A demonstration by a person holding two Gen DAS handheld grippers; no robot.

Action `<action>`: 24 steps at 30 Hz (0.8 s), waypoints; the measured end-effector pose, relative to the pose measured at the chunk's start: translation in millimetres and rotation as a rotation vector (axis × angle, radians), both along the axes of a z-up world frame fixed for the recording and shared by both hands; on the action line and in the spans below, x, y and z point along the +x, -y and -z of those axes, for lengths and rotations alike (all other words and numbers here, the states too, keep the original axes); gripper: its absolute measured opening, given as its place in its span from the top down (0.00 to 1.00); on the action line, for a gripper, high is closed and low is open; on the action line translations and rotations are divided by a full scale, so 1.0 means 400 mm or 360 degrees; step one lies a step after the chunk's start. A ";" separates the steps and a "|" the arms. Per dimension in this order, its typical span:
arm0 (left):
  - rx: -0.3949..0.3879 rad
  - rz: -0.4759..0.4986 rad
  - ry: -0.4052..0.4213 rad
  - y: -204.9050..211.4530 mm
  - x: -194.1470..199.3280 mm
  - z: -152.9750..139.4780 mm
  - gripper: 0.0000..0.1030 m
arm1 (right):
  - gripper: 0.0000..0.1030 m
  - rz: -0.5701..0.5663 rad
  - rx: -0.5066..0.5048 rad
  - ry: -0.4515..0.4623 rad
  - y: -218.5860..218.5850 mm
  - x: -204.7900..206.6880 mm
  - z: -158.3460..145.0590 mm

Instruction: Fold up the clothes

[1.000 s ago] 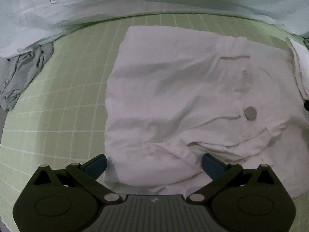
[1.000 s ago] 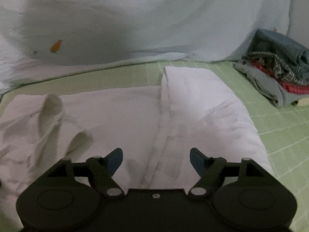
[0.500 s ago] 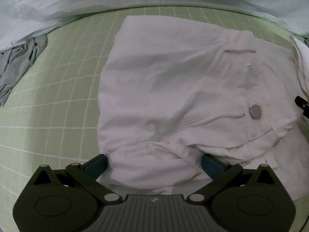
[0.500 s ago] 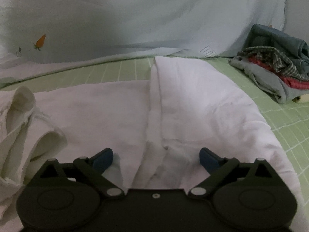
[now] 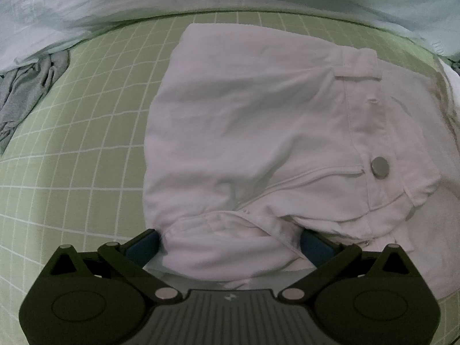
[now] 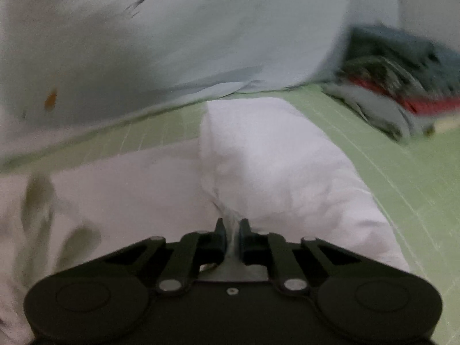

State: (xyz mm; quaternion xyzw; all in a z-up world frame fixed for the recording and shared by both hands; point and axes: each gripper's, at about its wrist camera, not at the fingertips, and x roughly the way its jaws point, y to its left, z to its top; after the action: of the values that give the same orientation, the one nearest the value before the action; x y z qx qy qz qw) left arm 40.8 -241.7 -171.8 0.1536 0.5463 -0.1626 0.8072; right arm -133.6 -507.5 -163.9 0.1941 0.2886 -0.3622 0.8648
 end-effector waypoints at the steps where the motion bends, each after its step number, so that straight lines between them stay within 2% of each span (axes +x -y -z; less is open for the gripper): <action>1: -0.0004 0.0000 0.0004 -0.001 -0.001 0.001 0.00 | 0.91 -0.0006 0.0012 0.0039 -0.004 -0.002 -0.014; 13: -0.0037 0.0003 0.0003 -0.005 0.005 0.004 0.00 | 0.92 -0.0090 0.0151 0.0493 -0.053 -0.022 -0.174; 16: -0.0046 0.0004 0.0008 -0.008 0.005 0.006 0.00 | 0.92 -0.0318 0.0182 0.0376 -0.127 0.035 -0.136; 18: -0.0052 0.0004 0.0011 -0.009 0.005 0.007 0.00 | 0.92 -0.0403 0.0272 0.0246 -0.173 0.063 -0.066; 20: -0.0057 0.0003 0.0013 -0.009 0.004 0.007 0.00 | 0.91 -0.0443 0.0352 0.0036 -0.200 0.080 0.020; 21: -0.0058 0.0004 0.0014 -0.010 0.004 0.008 0.00 | 0.91 -0.0455 0.0357 -0.0012 -0.201 0.078 0.046; 22: -0.0060 0.0006 0.0016 -0.010 0.004 0.009 0.00 | 0.90 -0.0469 0.0321 0.0028 -0.207 0.067 0.049; 24: -0.0065 0.0006 0.0023 -0.012 0.002 0.010 0.00 | 0.89 -0.0463 0.0361 -0.0006 -0.195 0.067 0.039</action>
State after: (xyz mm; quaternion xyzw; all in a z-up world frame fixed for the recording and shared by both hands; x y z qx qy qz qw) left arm 41.8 -236.9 -175.7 0.1392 0.5366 -0.1741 0.8138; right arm -106.7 -429.6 -179.3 0.2458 0.3542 -0.1989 0.8801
